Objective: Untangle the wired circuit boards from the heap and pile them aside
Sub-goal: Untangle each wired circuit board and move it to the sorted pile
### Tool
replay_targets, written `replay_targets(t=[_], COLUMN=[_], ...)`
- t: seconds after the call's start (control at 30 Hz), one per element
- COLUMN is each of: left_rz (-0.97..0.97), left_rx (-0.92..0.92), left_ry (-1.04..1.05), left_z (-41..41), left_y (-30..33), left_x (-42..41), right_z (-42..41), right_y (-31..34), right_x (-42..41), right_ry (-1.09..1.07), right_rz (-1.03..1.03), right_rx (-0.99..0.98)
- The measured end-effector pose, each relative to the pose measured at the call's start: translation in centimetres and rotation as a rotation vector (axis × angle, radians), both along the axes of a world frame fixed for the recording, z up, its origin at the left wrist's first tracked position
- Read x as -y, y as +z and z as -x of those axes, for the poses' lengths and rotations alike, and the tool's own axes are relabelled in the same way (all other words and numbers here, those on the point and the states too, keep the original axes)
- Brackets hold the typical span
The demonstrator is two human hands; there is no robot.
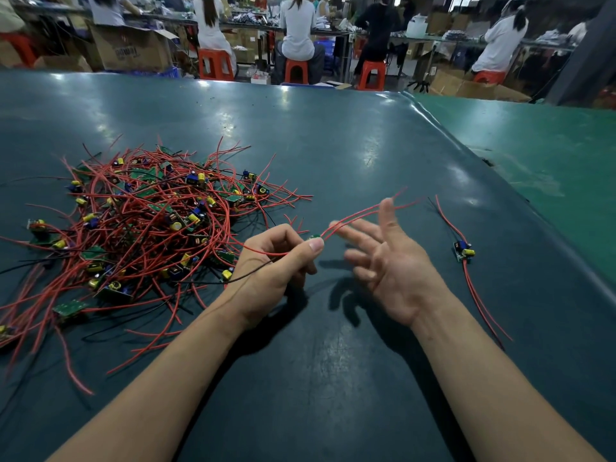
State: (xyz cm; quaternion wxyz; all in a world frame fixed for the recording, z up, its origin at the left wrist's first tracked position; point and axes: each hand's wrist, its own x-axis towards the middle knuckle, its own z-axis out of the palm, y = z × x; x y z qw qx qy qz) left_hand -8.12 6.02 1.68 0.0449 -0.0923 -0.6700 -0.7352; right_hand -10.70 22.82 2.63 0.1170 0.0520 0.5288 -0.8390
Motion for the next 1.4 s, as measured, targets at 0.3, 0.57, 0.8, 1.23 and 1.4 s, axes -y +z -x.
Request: replay_targets(t=[0.3, 0.57, 0.8, 1.23, 1.4], left_rz=[0.115, 0.093, 0.071, 0.025, -0.022], left_rx=[-0.002, -0.014, -0.018, -0.041, -0.034], left_ry=[-0.061, -0.082, -0.111, -0.197, -0.218], left_z=[-0.1, -0.1, -0.1, -0.3, -0.1], left_y=[-0.1, -0.2, -0.2, -0.2, -0.3], left_x=[0.0, 0.0, 0.2, 0.6, 0.6], right_z=[-0.6, 0.5, 0.8, 0.4, 0.6], right_y=[-0.5, -0.2, 0.0, 0.6, 0.3], right_x=[0.5, -0.4, -0.6, -1.1, -0.9], right_ry=[0.105, -0.188, -0.187, -0.086, -0.232], right_rz=[-0.098, 0.083, 0.251, 0.335, 0.261], right_rx=[-0.089, -0.055, 0.079, 0.079, 0.03])
